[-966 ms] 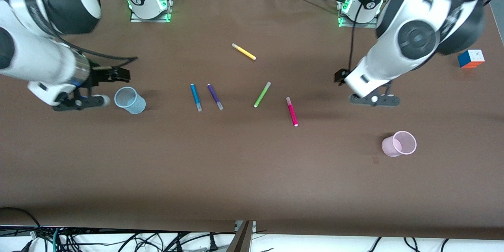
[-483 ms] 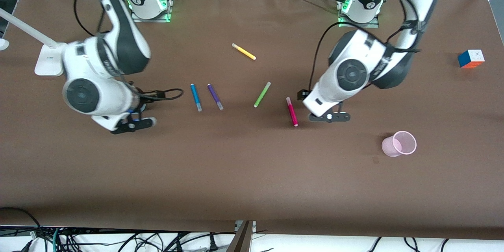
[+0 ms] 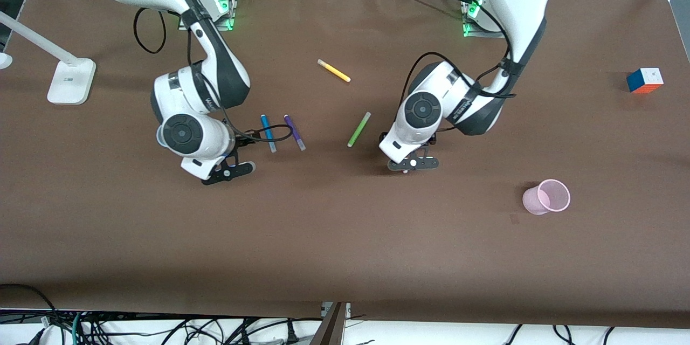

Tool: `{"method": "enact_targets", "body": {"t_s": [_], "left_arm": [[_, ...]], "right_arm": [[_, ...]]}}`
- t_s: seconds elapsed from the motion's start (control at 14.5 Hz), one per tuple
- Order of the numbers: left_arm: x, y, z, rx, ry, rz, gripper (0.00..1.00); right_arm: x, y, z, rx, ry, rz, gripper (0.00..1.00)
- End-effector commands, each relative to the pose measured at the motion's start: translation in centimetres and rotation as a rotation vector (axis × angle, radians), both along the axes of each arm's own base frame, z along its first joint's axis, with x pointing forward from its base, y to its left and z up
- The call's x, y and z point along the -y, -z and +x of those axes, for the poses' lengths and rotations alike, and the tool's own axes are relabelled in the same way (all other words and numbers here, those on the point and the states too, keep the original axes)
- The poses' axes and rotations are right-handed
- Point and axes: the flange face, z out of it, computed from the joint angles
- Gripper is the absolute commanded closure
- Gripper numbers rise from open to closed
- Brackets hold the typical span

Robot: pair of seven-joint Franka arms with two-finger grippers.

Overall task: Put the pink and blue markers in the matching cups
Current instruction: 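Lower the right gripper onto the blue marker while the left gripper grasps pink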

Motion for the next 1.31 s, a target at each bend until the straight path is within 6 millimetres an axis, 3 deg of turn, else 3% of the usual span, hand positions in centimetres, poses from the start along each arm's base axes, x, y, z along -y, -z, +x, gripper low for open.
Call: {"method": "enact_targets", "body": {"t_s": [0.0, 0.14, 0.41, 0.76, 0.9, 1.03, 1.1, 1.24], "left_arm": [[1.2, 2.3, -1.4, 0.051, -0.023, 0.027, 0.00], [2.3, 3.8, -2.5, 0.059, -0.059, 0.018, 0.00], [3.3, 5.6, -4.0, 0.077, -0.069, 0.054, 0.00], [3.3, 7.0, -5.0, 0.078, -0.087, 0.047, 0.00], [3.3, 7.8, -5.1, 0.069, -0.084, 0.049, 0.00], [3.3, 8.0, -5.1, 0.073, -0.084, 0.042, 0.28], [3.3, 8.0, -5.1, 0.072, -0.084, 0.043, 0.42], [3.3, 7.9, -5.1, 0.067, -0.081, 0.049, 0.69]], "right_arm": [[-1.6, 2.5, -2.2, 0.022, 0.034, 0.006, 0.00], [-3.6, 5.1, -3.7, 0.029, 0.042, -0.001, 0.00], [-3.4, 9.6, -4.9, 0.066, 0.044, 0.015, 0.00], [-4.0, 10.4, -5.5, 0.073, 0.030, 0.018, 0.02], [-4.1, 10.4, -5.4, 0.083, 0.031, 0.023, 0.16], [-4.1, 10.5, -5.4, 0.083, 0.031, 0.023, 0.42], [-4.1, 10.4, -5.3, 0.084, 0.031, 0.024, 0.48], [-4.1, 10.4, -5.3, 0.087, 0.031, 0.025, 0.49]]}}
